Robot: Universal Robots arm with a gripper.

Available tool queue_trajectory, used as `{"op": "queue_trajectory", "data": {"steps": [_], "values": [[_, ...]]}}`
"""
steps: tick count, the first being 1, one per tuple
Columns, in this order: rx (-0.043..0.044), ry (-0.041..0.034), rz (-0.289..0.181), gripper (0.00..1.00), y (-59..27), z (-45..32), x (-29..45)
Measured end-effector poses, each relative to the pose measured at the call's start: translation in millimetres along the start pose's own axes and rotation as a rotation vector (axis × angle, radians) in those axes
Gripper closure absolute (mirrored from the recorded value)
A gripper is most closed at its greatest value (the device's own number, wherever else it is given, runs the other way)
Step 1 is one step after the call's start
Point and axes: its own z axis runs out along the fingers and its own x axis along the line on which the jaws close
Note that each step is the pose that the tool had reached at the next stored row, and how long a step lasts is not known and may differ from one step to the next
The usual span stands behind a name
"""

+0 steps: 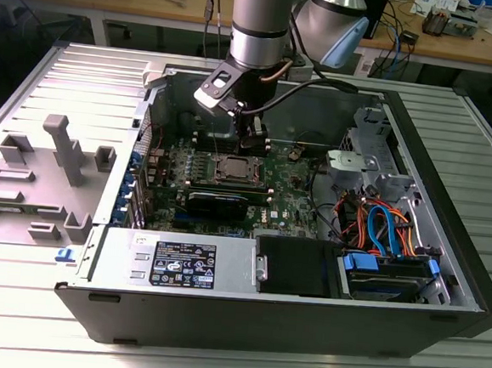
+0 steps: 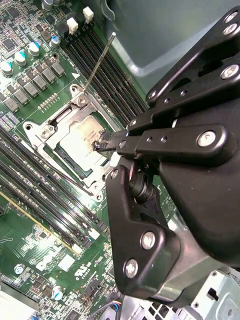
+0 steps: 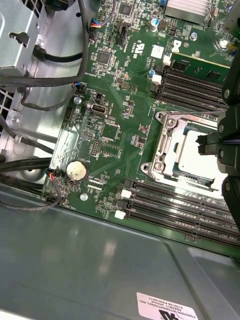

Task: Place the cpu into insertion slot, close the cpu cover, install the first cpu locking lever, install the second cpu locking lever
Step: 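Install the first cpu locking lever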

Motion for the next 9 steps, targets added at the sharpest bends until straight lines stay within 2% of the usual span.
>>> {"op": "queue_trajectory", "data": {"steps": [6, 9], "values": [[-0.0045, -0.0011, -0.073, 0.89, -0.1, -0.7, -0.1], [-0.0061, 0.0003, -0.084, 0.89, -0.1, -7.6, -0.5]]}}
